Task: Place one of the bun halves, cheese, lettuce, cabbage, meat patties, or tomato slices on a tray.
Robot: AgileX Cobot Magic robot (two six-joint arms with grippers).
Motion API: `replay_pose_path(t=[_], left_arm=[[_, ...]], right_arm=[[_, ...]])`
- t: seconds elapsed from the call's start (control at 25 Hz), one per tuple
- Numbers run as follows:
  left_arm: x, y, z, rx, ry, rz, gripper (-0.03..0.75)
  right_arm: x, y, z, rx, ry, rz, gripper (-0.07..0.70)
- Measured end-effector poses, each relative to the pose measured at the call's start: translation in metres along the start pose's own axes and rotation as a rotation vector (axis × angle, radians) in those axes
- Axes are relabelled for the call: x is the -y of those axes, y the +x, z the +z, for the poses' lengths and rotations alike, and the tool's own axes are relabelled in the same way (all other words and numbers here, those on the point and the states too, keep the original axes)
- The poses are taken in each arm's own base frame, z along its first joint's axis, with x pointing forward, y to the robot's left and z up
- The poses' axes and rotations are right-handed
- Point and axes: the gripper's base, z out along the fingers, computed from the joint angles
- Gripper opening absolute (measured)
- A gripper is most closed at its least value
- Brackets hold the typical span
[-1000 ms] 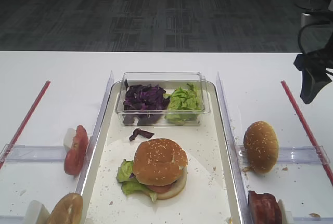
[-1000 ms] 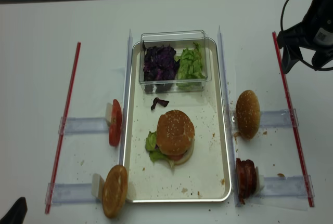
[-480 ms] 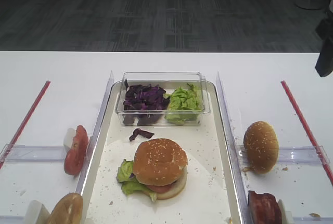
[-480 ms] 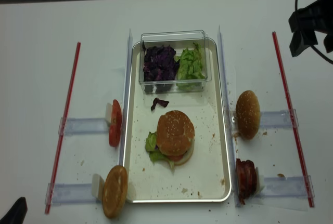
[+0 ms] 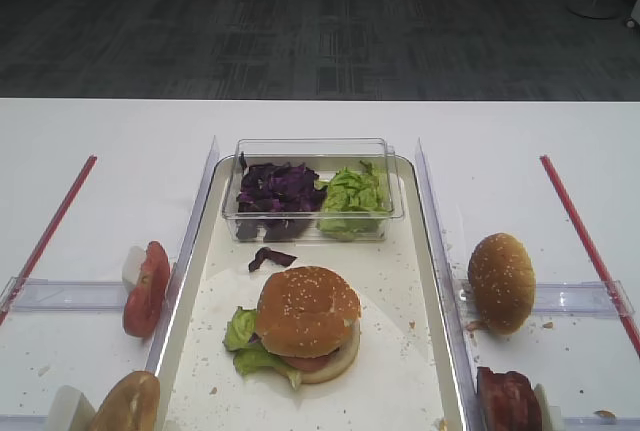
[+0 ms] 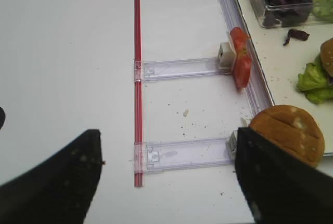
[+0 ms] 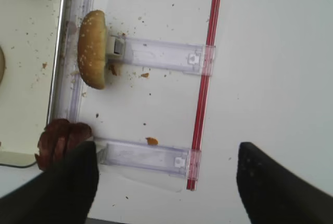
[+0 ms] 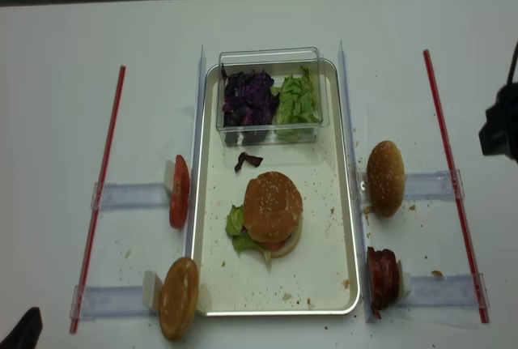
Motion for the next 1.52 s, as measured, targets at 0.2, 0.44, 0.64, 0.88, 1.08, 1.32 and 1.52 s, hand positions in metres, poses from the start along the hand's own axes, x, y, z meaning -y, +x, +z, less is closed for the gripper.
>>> replay_pose_path(t=[0.2, 0.44, 0.64, 0.88, 1.08, 1.32, 1.52], left_arm=[[0.000, 0.000, 0.000, 0.000, 0.000, 0.000, 0.492], [0.000, 0.000, 0.000, 0.000, 0.000, 0.000, 0.492], [0.000, 0.000, 0.000, 0.000, 0.000, 0.000, 0.491], [0.000, 0.000, 0.000, 0.000, 0.000, 0.000, 0.491], [0.000, 0.000, 0.000, 0.000, 0.000, 0.000, 0.491], [0.000, 0.000, 0.000, 0.000, 0.000, 0.000, 0.491], [0.000, 0.000, 0.000, 0.000, 0.000, 0.000, 0.491]], right_arm=[[-0.005, 0.049, 0.000, 0.062, 0.018, -0.005, 0.571], [-0.010, 0.099, 0.003, 0.182, 0.046, -0.018, 0.571], [-0.015, 0.129, -0.006, 0.320, 0.072, -0.024, 0.571], [-0.014, 0.157, -0.007, 0.415, 0.127, 0.007, 0.571], [-0.016, 0.171, -0.013, 0.506, 0.141, 0.001, 0.571], [-0.019, 0.185, -0.018, 0.598, 0.148, -0.013, 0.571], [-0.020, 0.192, -0.020, 0.647, 0.150, -0.020, 0.571]])
